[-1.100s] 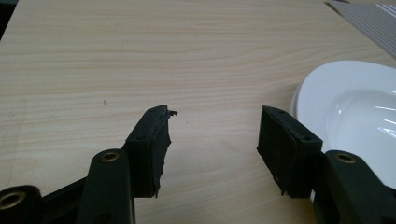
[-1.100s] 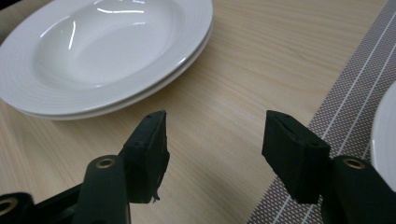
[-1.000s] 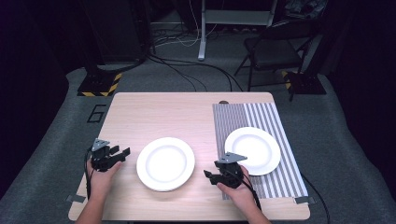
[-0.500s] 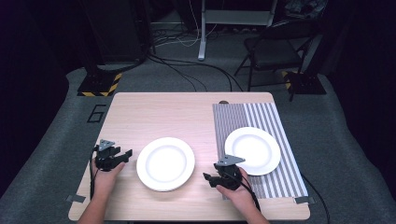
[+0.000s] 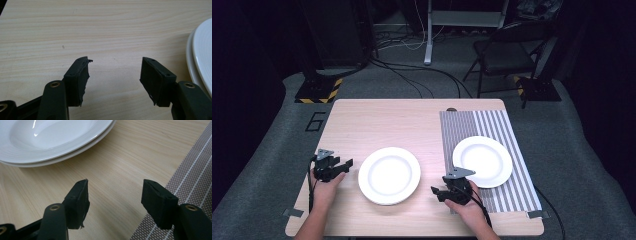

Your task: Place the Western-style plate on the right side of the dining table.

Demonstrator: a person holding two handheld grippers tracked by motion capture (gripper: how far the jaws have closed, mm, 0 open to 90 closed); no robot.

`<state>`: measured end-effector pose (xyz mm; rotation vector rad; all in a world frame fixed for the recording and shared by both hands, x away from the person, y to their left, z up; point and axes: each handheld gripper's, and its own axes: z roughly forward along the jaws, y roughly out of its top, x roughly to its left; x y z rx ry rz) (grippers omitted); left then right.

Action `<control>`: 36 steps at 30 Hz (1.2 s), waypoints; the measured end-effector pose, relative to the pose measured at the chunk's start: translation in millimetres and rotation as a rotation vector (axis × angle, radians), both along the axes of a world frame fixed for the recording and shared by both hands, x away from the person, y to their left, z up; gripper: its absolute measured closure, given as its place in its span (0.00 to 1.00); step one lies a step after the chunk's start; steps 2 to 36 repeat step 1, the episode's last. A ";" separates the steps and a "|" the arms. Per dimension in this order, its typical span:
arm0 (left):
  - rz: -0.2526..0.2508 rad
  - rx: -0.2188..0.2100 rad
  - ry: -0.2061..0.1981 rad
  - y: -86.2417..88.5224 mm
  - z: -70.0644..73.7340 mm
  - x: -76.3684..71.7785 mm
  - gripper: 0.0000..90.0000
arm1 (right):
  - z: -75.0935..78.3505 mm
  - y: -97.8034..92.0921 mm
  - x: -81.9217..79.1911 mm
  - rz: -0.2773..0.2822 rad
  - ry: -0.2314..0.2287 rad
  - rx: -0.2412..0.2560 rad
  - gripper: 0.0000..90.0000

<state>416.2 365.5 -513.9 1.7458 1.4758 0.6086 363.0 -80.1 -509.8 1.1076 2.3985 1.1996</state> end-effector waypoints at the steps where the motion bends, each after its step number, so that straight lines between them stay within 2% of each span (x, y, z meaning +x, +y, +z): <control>1: 0.000 0.000 0.000 0.0 0.0 0.0 0.44 | -0.1 0.0 0.1 -0.002 -0.006 0.000 0.42; 36: 0.000 0.000 0.000 0.0 0.0 0.0 0.44 | -0.1 0.0 0.1 -0.002 -0.006 0.000 0.42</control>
